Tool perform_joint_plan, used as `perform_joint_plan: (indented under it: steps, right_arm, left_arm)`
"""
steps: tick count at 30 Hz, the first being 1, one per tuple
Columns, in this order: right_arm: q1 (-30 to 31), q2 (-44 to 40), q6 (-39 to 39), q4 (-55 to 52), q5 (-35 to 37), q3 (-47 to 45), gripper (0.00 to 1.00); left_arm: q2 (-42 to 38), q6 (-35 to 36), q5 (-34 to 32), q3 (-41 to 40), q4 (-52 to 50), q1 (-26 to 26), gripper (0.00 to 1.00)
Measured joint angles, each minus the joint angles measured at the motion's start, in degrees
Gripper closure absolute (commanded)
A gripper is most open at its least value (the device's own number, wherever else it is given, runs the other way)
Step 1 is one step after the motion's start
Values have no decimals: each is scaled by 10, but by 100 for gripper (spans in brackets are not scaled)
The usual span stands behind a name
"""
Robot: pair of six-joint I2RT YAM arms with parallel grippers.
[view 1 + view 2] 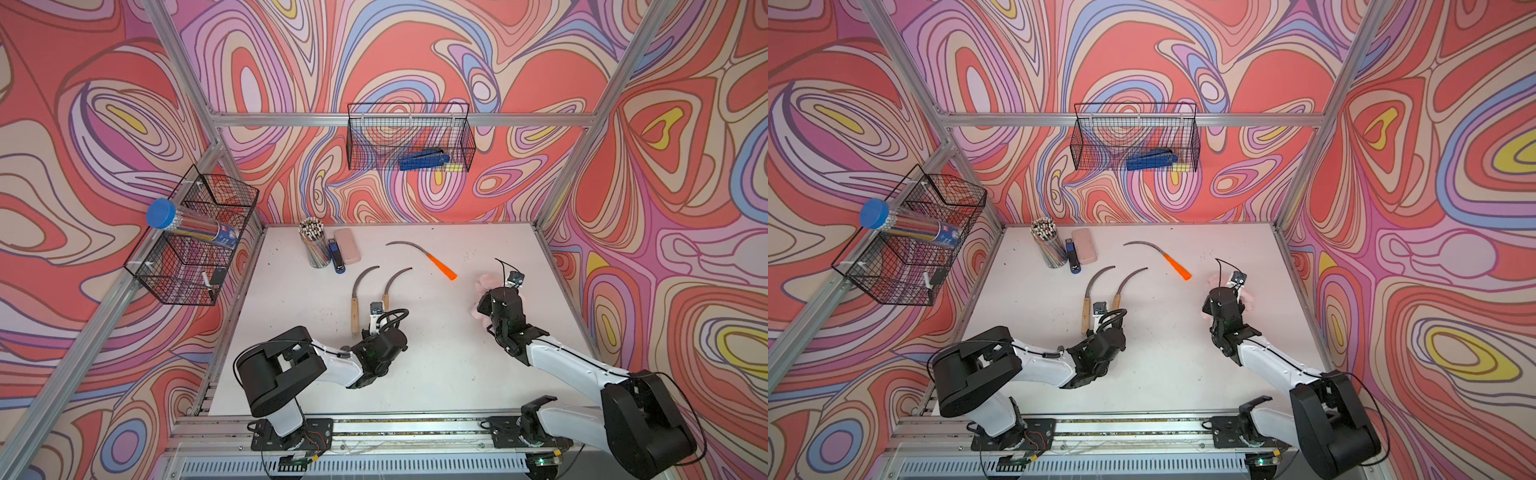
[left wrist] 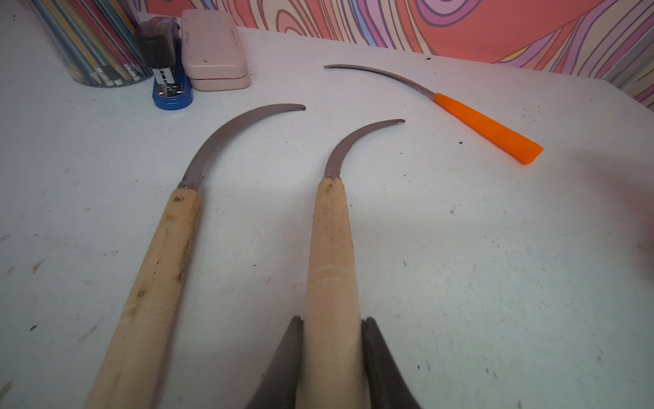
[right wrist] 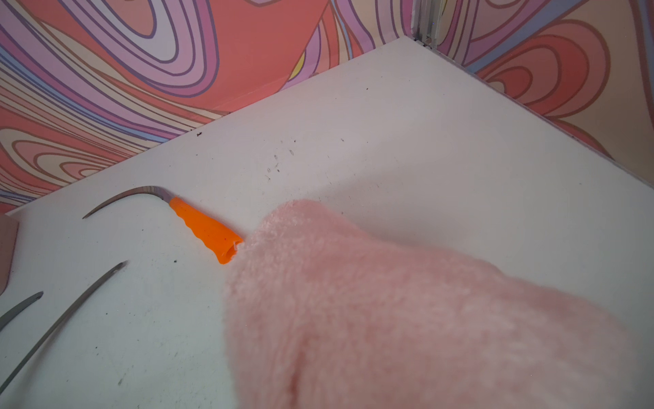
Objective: Wipe small sickles with rags
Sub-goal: Place the small sickle at the center of the board.
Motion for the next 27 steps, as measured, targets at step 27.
perform_joint_plan:
  steps: [27]
  right_arm:
    - [0,-13,0,12,-7,-10,100]
  left_arm:
    - [30,-3,-7,-7,40,-2,66]
